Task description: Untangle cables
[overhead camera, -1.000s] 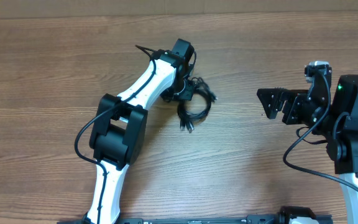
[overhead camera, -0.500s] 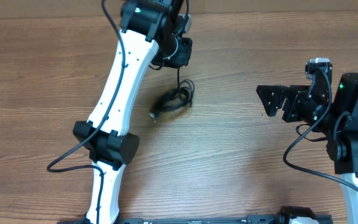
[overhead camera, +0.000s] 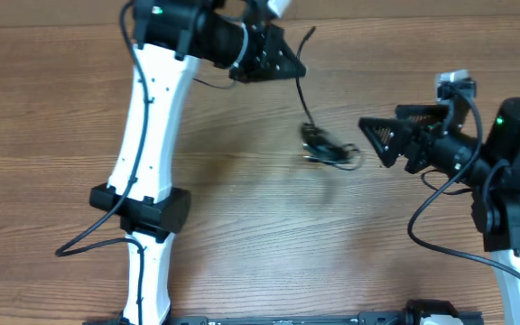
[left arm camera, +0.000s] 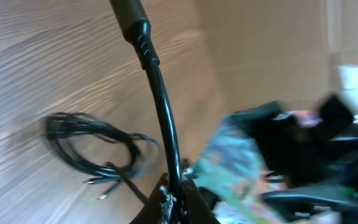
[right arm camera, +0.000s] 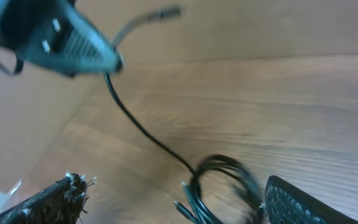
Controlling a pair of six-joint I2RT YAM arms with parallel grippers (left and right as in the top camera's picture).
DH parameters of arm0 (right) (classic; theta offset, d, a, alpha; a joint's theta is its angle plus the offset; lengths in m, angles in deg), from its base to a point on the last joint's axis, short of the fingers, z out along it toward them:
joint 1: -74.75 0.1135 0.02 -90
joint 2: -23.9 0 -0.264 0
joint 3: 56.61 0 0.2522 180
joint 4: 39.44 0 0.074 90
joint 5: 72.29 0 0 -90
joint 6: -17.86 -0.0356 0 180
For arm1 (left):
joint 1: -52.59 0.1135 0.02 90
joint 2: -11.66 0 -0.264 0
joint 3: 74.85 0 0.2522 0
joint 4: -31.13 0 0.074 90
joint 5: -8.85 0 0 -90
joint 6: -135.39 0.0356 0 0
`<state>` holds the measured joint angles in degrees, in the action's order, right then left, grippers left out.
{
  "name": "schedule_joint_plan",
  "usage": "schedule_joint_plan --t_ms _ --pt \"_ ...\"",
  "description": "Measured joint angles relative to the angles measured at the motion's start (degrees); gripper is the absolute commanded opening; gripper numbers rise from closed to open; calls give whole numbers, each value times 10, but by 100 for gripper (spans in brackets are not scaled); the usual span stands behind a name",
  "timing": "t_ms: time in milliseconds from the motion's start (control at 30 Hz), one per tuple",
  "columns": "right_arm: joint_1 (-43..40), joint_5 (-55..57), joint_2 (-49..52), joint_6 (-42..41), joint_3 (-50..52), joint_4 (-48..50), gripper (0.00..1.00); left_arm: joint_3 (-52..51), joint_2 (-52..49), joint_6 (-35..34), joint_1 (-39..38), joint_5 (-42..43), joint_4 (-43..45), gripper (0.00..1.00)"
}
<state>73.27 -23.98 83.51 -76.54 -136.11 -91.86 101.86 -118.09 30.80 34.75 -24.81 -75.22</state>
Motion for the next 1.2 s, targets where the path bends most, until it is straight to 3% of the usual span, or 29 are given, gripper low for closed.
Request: schedule_joint_plan --t_ms 67,467,600,733,1100,1200 --pt "20 -2 10 8 0 0 100 11 0 -14 14 29 6 4" --pt "200 -6 74 101 0 29 100 136 0 -130 63 109 75 4" --pt "244 6 111 111 0 47 84 157 5 -160 64 117 100 4" --pt "268 35 135 80 0 90 84 158 12 -174 64 104 112 4" --pt "272 139 139 -69 0 156 89 158 62 -181 72 -50 96 4" --pt "272 150 139 -84 0 169 80 159 85 -181 87 -68 73 4"
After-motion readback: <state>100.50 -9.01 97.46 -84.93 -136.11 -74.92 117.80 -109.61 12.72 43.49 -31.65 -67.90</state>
